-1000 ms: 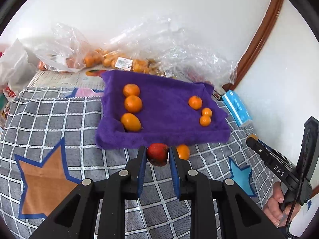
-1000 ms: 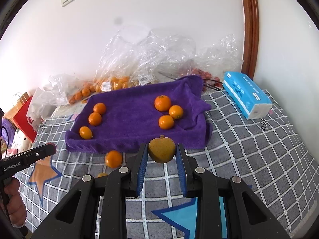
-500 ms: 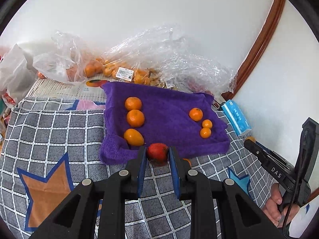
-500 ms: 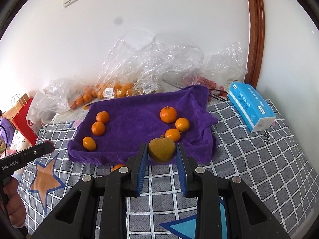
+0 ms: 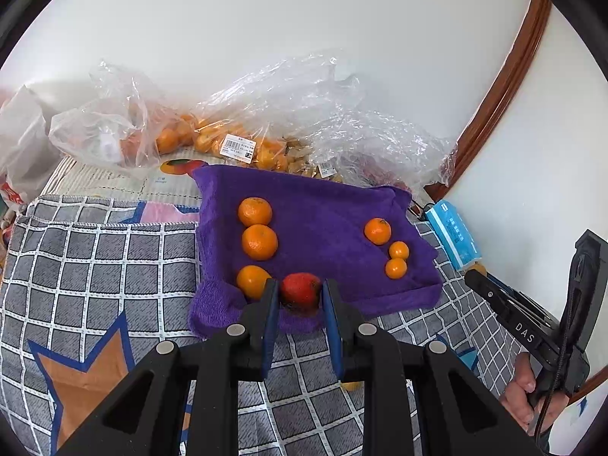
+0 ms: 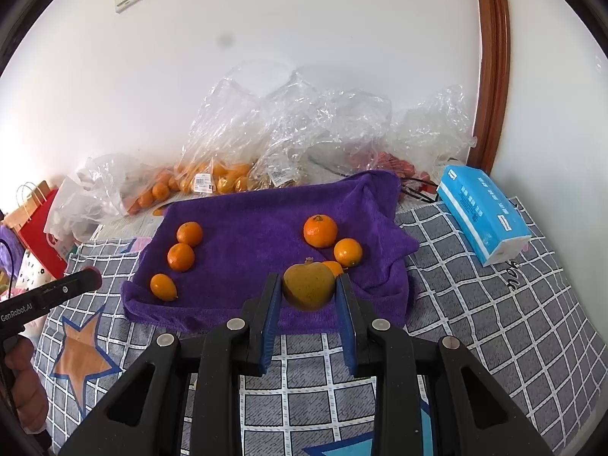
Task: Organize fruits
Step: 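Lower both held fruits onto the purple towel and open both grippers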
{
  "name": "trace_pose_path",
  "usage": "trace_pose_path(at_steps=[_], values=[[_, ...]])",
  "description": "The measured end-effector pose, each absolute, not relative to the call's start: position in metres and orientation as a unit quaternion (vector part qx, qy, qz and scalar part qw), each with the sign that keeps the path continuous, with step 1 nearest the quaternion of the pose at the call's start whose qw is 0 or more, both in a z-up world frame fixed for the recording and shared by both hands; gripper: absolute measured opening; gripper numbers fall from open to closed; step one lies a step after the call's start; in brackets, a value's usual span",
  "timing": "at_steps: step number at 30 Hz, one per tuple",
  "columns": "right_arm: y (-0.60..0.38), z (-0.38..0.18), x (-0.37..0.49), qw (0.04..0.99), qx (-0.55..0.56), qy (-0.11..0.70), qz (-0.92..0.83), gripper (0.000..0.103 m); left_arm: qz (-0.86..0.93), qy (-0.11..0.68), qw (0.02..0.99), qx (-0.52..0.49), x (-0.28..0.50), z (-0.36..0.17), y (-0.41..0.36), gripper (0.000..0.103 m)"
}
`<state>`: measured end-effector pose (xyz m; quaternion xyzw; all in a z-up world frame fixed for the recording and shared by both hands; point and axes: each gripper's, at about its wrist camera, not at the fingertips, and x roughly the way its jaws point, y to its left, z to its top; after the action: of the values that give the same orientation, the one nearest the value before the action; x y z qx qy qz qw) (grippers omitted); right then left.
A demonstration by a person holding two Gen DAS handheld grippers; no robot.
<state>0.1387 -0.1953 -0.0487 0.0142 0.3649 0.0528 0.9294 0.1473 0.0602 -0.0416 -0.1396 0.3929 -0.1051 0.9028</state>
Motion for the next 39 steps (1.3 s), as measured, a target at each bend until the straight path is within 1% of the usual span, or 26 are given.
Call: trace_pose_path(at_steps=[18, 29, 39], values=[[-0.203, -0.055, 0.161, 0.928, 0.018, 0.369, 0.045, 0.028, -0.107, 0.395, 0.901, -0.145, 0.177, -0.043, 0.061, 0.022], [-0.209, -0.069, 0.18, 0.925, 0.017, 0.378, 0.036, 0.028, -0.1, 0.409, 0.894, -0.157, 0.197, -0.064, 0.071, 0.022], [-0.223, -0.097, 0.201, 0.915, 0.027, 0.402, 0.025, 0.028, -0.083, 0.423, 0.887, -0.163, 0.221, -0.084, 0.081, 0.022]])
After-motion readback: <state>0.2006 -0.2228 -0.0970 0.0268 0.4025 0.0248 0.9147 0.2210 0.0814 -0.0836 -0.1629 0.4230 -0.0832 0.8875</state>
